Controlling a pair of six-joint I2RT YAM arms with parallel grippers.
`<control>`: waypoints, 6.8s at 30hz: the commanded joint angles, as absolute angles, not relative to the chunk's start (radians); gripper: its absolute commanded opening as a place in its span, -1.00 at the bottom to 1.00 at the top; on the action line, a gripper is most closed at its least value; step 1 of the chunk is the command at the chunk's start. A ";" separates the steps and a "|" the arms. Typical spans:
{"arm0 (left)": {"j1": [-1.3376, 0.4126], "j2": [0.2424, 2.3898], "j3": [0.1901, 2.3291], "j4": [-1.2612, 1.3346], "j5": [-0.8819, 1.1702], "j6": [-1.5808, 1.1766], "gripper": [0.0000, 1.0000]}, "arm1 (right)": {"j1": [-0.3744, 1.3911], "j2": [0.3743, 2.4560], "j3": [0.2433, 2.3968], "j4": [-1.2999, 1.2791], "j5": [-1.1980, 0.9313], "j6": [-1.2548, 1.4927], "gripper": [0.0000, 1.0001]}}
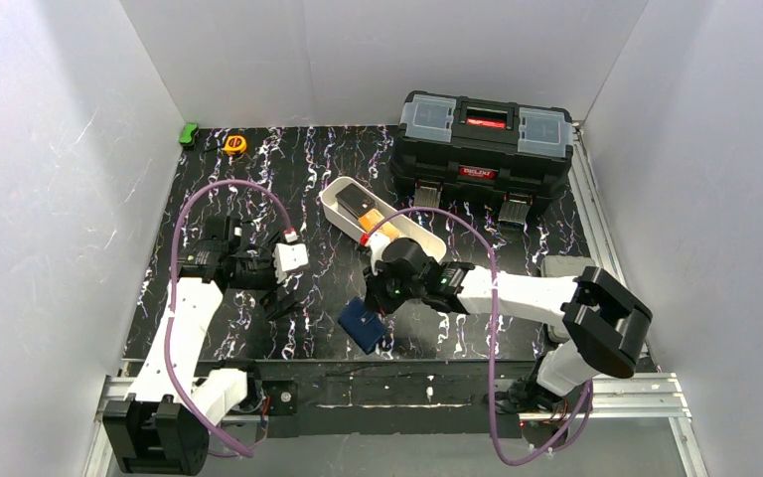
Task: Put the credit cards into the card holder
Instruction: Open the card holder at the center of the board.
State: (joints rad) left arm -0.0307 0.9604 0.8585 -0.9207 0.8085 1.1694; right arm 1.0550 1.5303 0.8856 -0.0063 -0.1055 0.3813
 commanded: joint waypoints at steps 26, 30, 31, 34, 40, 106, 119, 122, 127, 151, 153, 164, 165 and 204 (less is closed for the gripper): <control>-0.223 0.943 0.704 -0.815 0.837 1.376 0.81 | 1.020 1.469 0.714 0.082 -0.297 0.312 0.33; -0.291 0.911 0.614 -0.635 0.801 1.404 0.66 | 0.999 1.504 0.704 0.136 -0.355 0.330 0.29; -0.311 0.915 0.597 -0.597 0.791 1.407 0.64 | 0.992 1.513 0.702 0.151 -0.367 0.337 0.28; -0.357 0.951 0.565 -0.544 0.769 1.486 0.57 | 0.977 1.532 0.695 0.188 -0.401 0.354 0.19; -0.414 1.033 0.529 -0.449 0.754 1.599 0.41 | 0.956 1.553 0.701 0.184 -0.444 0.350 0.15; -0.436 1.316 0.869 -0.540 0.900 0.814 0.97 | 1.136 1.331 0.785 -0.026 -0.020 0.050 -0.97; -0.433 1.331 0.920 -0.706 1.002 0.892 0.96 | 1.189 1.240 0.824 -0.048 0.087 0.002 -0.97; -0.433 1.336 0.966 -0.746 1.037 0.870 0.92 | 1.202 1.231 0.842 -0.060 0.090 0.003 -0.97; -0.433 1.345 1.013 -0.813 1.050 0.886 0.82 | 1.211 1.217 0.858 -0.069 0.122 -0.039 -0.97; -0.445 1.163 1.072 -0.593 0.822 0.205 -1.00 | 1.213 1.023 0.803 0.078 0.415 0.047 0.18; -0.445 1.155 1.090 -0.570 0.763 0.090 -1.00 | 1.213 1.003 0.810 0.068 0.426 0.080 0.22; -0.511 1.009 1.103 -0.440 0.514 -0.172 -1.00 | 1.213 1.054 0.904 0.084 0.335 0.309 0.24; -0.517 1.007 1.109 -0.439 0.495 -0.187 -1.00 | 1.213 1.060 0.911 0.099 0.330 0.316 0.24; -0.592 0.993 1.120 -0.333 0.845 -0.201 -1.00 | 1.009 1.205 1.058 0.099 0.128 0.567 -0.30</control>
